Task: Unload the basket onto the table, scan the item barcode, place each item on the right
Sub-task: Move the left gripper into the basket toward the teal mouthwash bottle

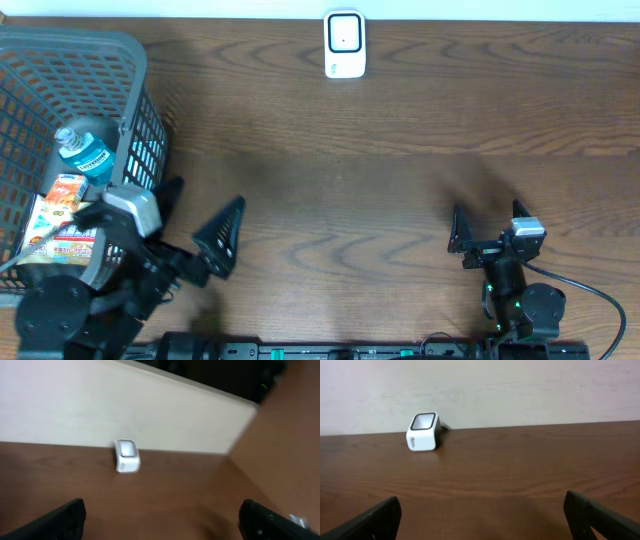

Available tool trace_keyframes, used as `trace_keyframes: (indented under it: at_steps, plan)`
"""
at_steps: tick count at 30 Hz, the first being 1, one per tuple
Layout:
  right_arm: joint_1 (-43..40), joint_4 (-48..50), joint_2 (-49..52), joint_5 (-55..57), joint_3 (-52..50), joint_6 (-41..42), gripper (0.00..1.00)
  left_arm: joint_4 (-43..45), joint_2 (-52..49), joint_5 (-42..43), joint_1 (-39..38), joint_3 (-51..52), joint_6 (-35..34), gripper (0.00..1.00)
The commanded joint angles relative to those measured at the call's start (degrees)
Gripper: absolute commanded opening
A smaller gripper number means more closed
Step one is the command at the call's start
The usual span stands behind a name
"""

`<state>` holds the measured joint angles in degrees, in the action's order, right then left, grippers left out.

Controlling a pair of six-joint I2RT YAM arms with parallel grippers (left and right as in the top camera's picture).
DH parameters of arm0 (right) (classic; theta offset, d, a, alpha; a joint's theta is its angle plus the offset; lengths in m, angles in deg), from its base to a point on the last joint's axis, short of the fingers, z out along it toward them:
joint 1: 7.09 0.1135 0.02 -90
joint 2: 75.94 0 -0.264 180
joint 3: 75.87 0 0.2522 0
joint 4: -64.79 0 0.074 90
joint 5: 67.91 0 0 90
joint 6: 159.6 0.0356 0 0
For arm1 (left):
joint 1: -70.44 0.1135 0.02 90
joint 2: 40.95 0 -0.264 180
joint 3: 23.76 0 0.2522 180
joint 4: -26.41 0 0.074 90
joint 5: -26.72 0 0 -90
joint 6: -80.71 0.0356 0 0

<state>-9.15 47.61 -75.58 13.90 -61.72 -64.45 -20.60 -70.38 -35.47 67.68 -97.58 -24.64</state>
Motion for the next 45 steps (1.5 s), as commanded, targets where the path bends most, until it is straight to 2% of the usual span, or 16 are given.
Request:
trace_keyframes:
  at_steps: [1,9,12,14,18,21,26,31,33,41,45]
  plan:
    - [-0.20,-0.24,0.02,0.15,-0.07,-0.52,0.99,-0.98,-5.95,-12.83,-0.15,-8.22,-4.63,0.98]
    - [-0.20,-0.24,0.02,0.15,-0.07,-0.52,0.99,-18.10,-34.53,-42.51,-0.15,-39.06,-10.38,0.98]
    - [-0.20,-0.24,0.02,0.15,-0.07,-0.52,0.99,-23.54,-43.04,-51.28,0.72,-47.60,-17.57,0.98]
    - [-0.20,-0.22,0.02,0.15,-0.07,-0.52,0.99,-26.34,-47.30,-53.48,2.36,-50.88,-23.21,0.98]
    - [-0.20,-0.24,0.02,0.15,-0.07,-0.52,0.99,-30.38,-53.40,-53.53,8.24,-51.74,-37.07,0.98]
    - [-0.20,-0.24,0.02,0.15,-0.07,-0.52,0.99,-32.70,-57.35,-51.49,13.00,-51.74,-43.87,0.98]
    - [-0.20,-0.24,0.02,0.15,-0.07,-0.52,0.99,-32.68,-63.82,-43.08,20.79,-51.71,-48.24,0.98]
    - [-0.20,-0.24,0.02,0.15,-0.07,-0.52,0.99,-33.48,-70.40,-30.67,26.32,-51.67,-53.88,0.98]
    - [-0.20,-0.22,0.02,0.15,-0.07,-0.52,0.99,-34.25,-72.46,-28.26,27.54,-51.67,-56.13,0.98]
    - [-0.20,-0.24,0.02,0.15,-0.07,-0.52,0.99,-36.57,-77.26,-27.41,28.46,-50.73,-63.04,0.98]
    - [-0.20,-0.24,0.02,0.15,-0.07,-0.52,0.99,-36.54,-80.00,-27.36,28.46,-50.69,-64.28,0.98]
